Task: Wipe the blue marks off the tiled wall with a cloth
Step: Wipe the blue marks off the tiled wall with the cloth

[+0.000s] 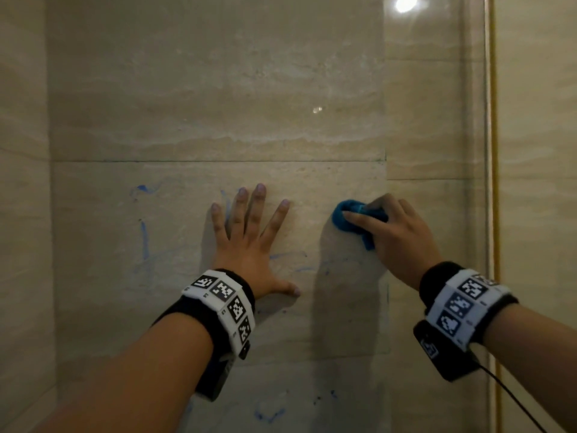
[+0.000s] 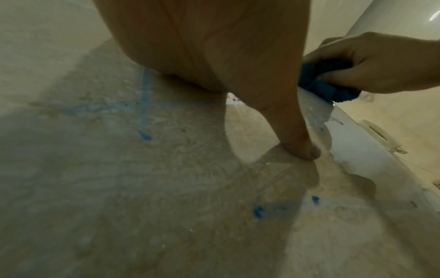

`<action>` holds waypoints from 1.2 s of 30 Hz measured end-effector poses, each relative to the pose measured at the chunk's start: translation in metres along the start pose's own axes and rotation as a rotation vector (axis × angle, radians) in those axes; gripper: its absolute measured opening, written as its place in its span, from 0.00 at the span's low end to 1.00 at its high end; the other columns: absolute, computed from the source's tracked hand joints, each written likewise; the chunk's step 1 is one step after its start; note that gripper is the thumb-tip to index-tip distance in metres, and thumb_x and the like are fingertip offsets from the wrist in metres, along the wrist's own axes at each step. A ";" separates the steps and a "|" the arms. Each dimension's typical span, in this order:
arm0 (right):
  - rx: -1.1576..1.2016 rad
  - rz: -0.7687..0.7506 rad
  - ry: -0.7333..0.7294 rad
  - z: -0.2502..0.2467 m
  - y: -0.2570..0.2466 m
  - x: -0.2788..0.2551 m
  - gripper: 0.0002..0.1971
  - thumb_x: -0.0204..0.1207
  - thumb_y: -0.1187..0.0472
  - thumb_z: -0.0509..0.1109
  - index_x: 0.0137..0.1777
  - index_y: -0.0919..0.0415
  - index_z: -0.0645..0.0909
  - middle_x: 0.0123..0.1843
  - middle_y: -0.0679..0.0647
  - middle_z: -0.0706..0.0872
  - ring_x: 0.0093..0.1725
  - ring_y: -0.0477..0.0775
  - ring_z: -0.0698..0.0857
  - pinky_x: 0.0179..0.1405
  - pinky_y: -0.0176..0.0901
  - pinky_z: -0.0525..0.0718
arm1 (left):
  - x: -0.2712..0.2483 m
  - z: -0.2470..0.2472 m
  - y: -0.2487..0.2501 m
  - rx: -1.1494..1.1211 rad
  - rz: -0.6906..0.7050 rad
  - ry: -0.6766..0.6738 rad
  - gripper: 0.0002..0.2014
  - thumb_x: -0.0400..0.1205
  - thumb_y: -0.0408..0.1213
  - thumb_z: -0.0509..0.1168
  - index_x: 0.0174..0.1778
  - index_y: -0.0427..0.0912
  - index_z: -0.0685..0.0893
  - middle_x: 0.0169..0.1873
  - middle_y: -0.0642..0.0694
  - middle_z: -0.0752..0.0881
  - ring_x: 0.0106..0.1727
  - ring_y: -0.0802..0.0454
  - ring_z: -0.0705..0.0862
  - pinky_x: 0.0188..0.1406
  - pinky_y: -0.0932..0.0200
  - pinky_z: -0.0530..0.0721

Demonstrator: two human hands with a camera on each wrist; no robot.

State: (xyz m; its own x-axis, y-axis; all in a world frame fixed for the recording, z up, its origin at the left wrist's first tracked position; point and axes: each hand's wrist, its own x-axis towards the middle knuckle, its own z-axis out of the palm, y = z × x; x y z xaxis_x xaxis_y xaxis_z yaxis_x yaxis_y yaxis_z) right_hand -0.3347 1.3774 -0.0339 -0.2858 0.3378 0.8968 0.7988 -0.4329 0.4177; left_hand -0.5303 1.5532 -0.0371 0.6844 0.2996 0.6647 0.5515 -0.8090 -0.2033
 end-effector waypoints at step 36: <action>0.056 0.068 -0.042 0.002 -0.030 -0.043 0.19 0.77 0.62 0.56 0.62 0.60 0.84 0.52 0.65 0.79 0.42 0.67 0.78 0.41 0.54 0.82 | 0.001 0.003 0.000 0.001 0.001 0.035 0.70 0.55 0.82 0.62 0.70 0.58 0.13 0.69 0.46 0.11 0.73 0.39 0.15 0.71 0.29 0.23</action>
State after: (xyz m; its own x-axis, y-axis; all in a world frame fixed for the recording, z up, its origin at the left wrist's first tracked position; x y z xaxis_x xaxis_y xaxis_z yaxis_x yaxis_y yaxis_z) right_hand -0.3450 1.3772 -0.0853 -0.2079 0.3447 0.9154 0.8444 -0.4091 0.3459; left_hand -0.5286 1.5553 -0.0388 0.6680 0.2807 0.6892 0.5513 -0.8088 -0.2049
